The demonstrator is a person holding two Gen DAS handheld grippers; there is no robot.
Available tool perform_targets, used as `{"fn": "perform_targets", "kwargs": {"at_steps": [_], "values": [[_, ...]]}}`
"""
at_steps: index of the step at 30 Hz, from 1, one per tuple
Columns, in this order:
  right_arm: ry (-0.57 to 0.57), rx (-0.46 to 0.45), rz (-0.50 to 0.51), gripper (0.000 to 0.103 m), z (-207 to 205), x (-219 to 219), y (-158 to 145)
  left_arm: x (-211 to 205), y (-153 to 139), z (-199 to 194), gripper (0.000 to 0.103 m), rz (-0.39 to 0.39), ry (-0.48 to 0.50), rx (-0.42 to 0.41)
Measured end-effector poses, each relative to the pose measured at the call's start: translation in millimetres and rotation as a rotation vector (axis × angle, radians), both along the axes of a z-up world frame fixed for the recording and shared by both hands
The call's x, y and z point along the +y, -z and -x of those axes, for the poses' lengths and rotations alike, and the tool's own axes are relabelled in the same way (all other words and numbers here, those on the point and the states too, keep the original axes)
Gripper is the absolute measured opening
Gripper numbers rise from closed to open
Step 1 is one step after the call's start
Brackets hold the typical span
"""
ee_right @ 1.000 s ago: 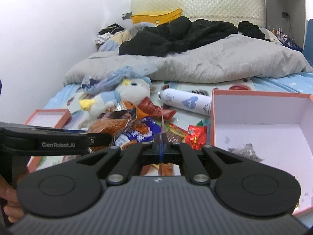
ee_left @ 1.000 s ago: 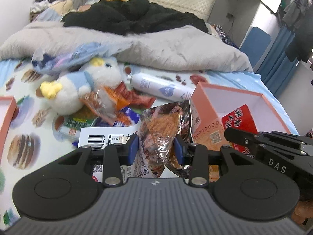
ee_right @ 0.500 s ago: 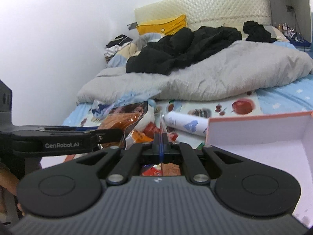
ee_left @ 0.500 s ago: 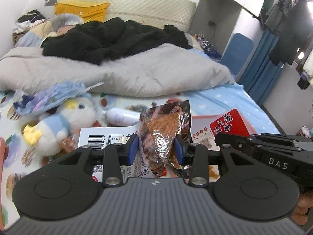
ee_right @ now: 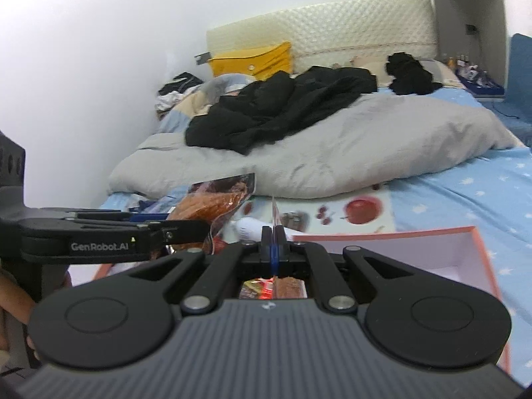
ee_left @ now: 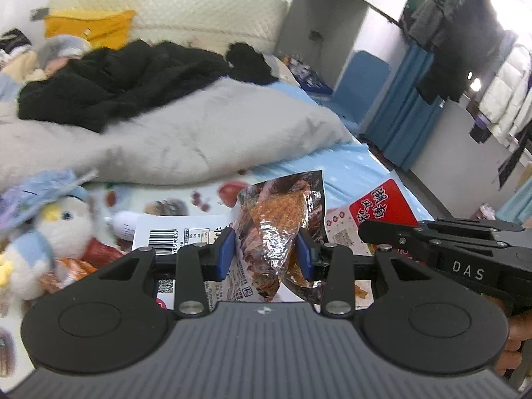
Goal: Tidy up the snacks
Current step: 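Carry both held packets up toward the pink box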
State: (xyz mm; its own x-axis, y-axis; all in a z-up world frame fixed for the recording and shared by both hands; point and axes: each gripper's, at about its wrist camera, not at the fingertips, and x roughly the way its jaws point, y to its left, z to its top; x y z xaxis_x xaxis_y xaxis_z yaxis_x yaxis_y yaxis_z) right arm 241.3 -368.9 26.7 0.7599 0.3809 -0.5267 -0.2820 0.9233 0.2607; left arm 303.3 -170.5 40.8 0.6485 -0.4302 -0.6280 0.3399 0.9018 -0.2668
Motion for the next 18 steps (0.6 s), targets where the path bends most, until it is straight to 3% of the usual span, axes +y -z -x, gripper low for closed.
{"fn": "perform_targets", "kwargs": {"at_steps": [10, 18], "values": [[0.113, 0.116, 0.068, 0.004, -4.3, -49.5, 65.7, -98.7, 63.0, -20.9, 0.045, -0.07, 0.136, 0.108], [0.221, 0.124, 0.172, 0.004, 5.2, -61.5, 127.6, -129.3, 123.0, -32.1, 0.045, -0.118, 0.149, 0.164]]}}
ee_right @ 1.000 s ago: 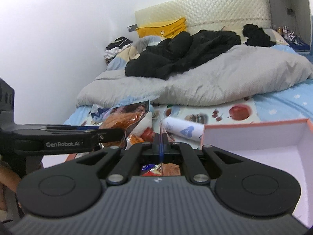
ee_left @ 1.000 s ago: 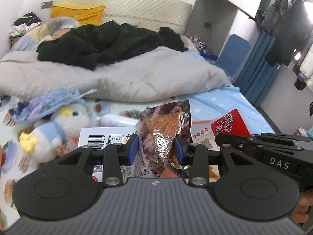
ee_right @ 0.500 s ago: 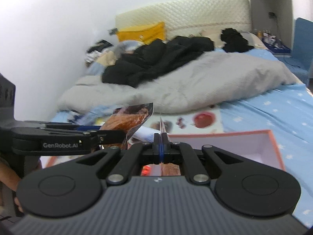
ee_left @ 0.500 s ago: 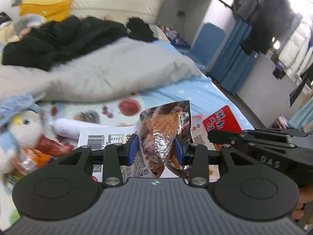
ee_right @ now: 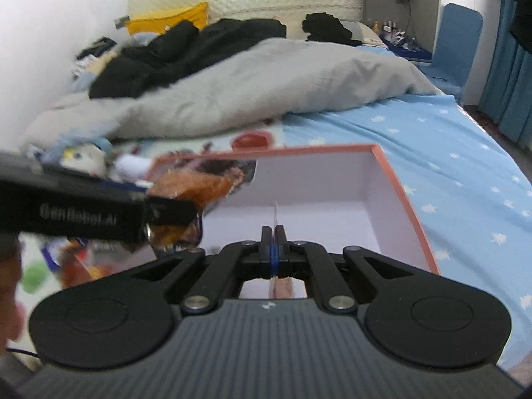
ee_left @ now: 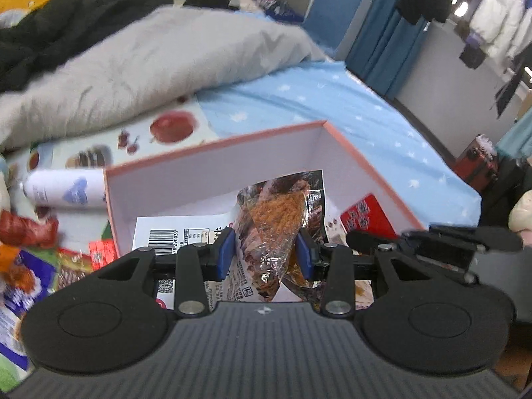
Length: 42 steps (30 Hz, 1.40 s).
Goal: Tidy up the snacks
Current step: 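Carry both held packets up toward the pink box, then open both tools to drop the packets into the pink box, then move both tools back down toward the snack pile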
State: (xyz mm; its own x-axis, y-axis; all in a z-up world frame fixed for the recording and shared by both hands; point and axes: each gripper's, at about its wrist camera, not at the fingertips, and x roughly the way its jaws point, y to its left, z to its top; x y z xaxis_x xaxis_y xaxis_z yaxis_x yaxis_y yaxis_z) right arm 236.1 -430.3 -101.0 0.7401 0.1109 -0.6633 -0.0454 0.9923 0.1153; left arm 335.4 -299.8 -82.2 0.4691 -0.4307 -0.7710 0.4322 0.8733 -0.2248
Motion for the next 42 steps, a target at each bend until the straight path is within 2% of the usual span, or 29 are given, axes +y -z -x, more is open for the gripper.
{"fn": "perform_targets", "kwargs": {"at_steps": [4, 8, 11, 12, 14, 15, 21, 28, 30, 31, 32, 42], "values": [[0.032, 0.021, -0.047, 0.004, 1.3, -5.3, 23.2, 4.2, 19.4, -7.7, 0.046, -0.01, -0.022, 0.037], [0.034, 0.021, -0.054, 0.006, 1.5, -4.5, 30.7, 7.5, 26.3, -10.3, 0.048, -0.002, -0.016, 0.057], [0.047, 0.023, -0.053, 0.009, 1.3, -5.7, 29.9, 9.3, 26.6, -11.9, 0.062, -0.014, -0.016, 0.052], [0.057, 0.021, -0.048, 0.015, 1.4, -7.0, 30.3, 11.2, 25.2, -11.9, 0.069, -0.01, -0.027, 0.044], [0.084, 0.018, -0.049, 0.071, 0.5, -9.7, 30.6, 17.7, 21.1, -12.0, 0.073, 0.019, -0.043, 0.039], [0.093, 0.01, -0.061, 0.079, 1.1, -11.5, 30.2, 20.4, 18.6, -12.1, 0.073, 0.028, -0.046, 0.042], [0.105, -0.008, -0.081, 0.078, 8.1, -11.6, 20.0, 32.6, -7.3, -3.2, 0.073, 0.014, -0.039, -0.031], [0.093, -0.106, -0.086, 0.083, 22.2, 1.5, -19.0, 54.3, -45.1, 19.9, 0.074, 0.045, -0.036, -0.123], [0.091, -0.139, -0.086, 0.092, 27.8, 7.1, -30.6, 62.7, -55.2, 28.7, 0.075, 0.062, -0.032, -0.148], [0.098, -0.157, -0.086, 0.102, 30.3, 9.7, -35.6, 67.1, -59.4, 32.5, 0.075, 0.07, -0.029, -0.159], [0.108, -0.18, -0.089, 0.103, 34.1, 12.5, -40.8, 71.1, -63.3, 36.2, 0.076, 0.074, -0.027, -0.167], [0.037, -0.253, -0.105, 0.103, 54.8, 46.7, -69.9, 119.6, -95.3, 73.1, 0.089, 0.098, -0.077, -0.243]]}}
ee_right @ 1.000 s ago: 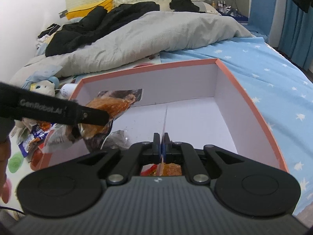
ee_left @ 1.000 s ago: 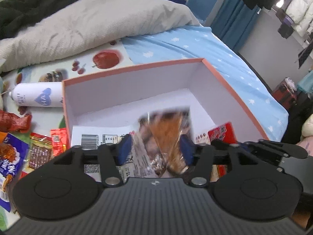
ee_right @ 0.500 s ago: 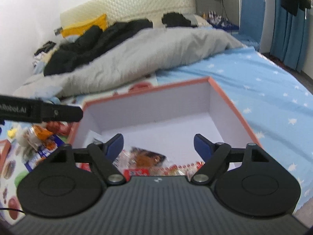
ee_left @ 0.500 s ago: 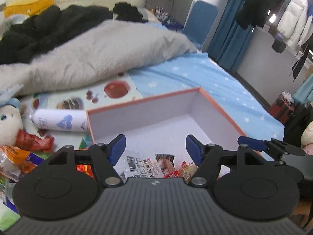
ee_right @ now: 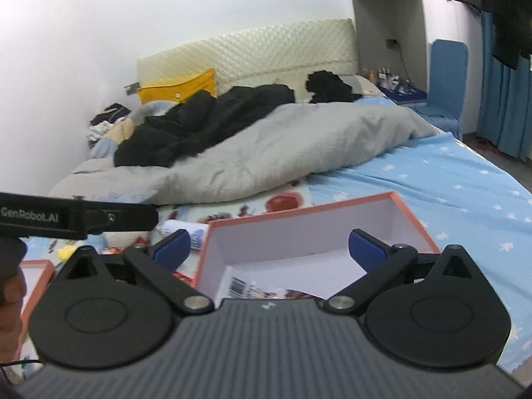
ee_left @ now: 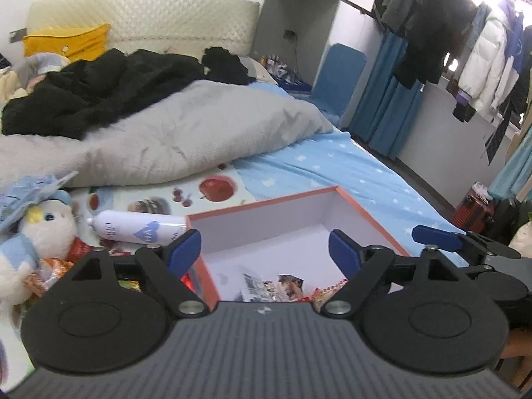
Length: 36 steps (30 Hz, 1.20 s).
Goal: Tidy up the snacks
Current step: 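Move both tools back down toward the snack pile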
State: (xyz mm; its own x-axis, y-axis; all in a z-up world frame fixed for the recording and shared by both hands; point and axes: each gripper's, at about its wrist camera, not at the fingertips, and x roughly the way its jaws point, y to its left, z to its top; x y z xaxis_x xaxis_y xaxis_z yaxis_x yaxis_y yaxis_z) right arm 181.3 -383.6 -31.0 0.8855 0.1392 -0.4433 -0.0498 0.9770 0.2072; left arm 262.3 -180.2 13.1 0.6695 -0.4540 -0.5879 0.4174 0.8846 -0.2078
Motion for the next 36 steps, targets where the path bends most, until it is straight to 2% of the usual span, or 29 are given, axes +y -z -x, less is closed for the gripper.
{"fn": "perform_targets", "kwargs": {"at_steps": [3, 9, 14, 22, 26, 33, 36], "values": [[-0.015, -0.019, -0.002, 0.103, 7.1, 10.7, -4.9, 13.8, -4.7, 10.9, 0.097, -0.009, -0.023, -0.01], [-0.043, -0.037, -0.013, 0.103, 21.5, 31.8, -5.8, 43.6, -8.5, 31.9, 0.103, -0.019, -0.062, -0.048], [-0.071, -0.038, -0.029, 0.103, 32.2, 50.0, -1.0, 67.7, 1.2, 45.0, 0.103, -0.021, -0.114, -0.048], [-0.119, -0.035, 0.021, 0.103, 43.1, 81.4, 3.9, 108.1, 15.9, 63.0, 0.103, 0.001, -0.18, -0.029], [-0.103, -0.033, 0.016, 0.103, 47.0, 93.9, 7.6, 125.2, 25.9, 74.4, 0.103, 0.038, -0.213, -0.039], [-0.134, 0.006, 0.014, 0.103, 55.0, 118.9, 30.8, 142.4, 46.3, 93.0, 0.103, -0.029, -0.238, -0.052], [-0.156, -0.004, 0.037, 0.103, 63.8, 134.2, 42.4, 154.0, 55.6, 101.4, 0.103, -0.026, -0.251, -0.046]]}}
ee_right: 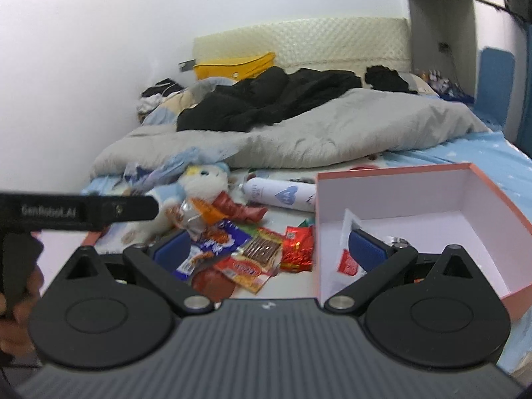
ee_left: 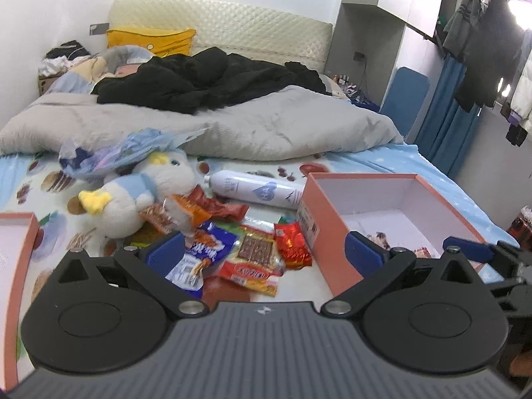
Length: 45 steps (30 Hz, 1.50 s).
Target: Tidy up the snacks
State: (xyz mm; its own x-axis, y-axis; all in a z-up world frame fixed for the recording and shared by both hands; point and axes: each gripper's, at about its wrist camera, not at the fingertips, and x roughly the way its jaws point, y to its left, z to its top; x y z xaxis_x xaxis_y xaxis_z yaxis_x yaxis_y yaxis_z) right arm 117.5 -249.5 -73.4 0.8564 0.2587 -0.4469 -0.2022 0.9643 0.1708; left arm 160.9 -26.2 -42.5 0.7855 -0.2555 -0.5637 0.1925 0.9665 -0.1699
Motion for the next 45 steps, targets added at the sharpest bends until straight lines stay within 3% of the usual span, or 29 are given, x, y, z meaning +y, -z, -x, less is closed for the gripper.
{"fn": "perform_targets", "kwargs": {"at_steps": [11, 16, 20, 29, 37, 45], "values": [[-0.086, 0.065, -0.005, 0.103, 21.0, 43.1, 34.9, 43.3, 39.1, 22.2, 0.103, 0.035, -0.084, 0.053], [-0.084, 0.097, 0.041, 0.103, 20.1, 65.1, 49.2, 67.6, 60.0, 24.1, 0.103, 0.048, -0.13, 0.084], [-0.103, 0.113, 0.088, 0.096, 10.9, 82.4, 60.5, 86.3, 79.6, 13.7, 0.103, 0.069, -0.143, 0.121], [-0.107, 0.124, 0.171, 0.094, -41.4, 112.4, 86.6, 115.8, 127.9, -38.4, 0.103, 0.092, -0.133, 0.15], [-0.076, 0.152, 0.234, 0.094, -93.5, 122.9, 109.4, 121.0, 151.0, -97.1, 0.102, 0.086, -0.088, 0.133], [-0.011, 0.202, 0.203, 0.094, -134.7, 119.7, 129.0, 110.5, 167.4, -148.2, 0.102, 0.037, -0.034, 0.12]]}}
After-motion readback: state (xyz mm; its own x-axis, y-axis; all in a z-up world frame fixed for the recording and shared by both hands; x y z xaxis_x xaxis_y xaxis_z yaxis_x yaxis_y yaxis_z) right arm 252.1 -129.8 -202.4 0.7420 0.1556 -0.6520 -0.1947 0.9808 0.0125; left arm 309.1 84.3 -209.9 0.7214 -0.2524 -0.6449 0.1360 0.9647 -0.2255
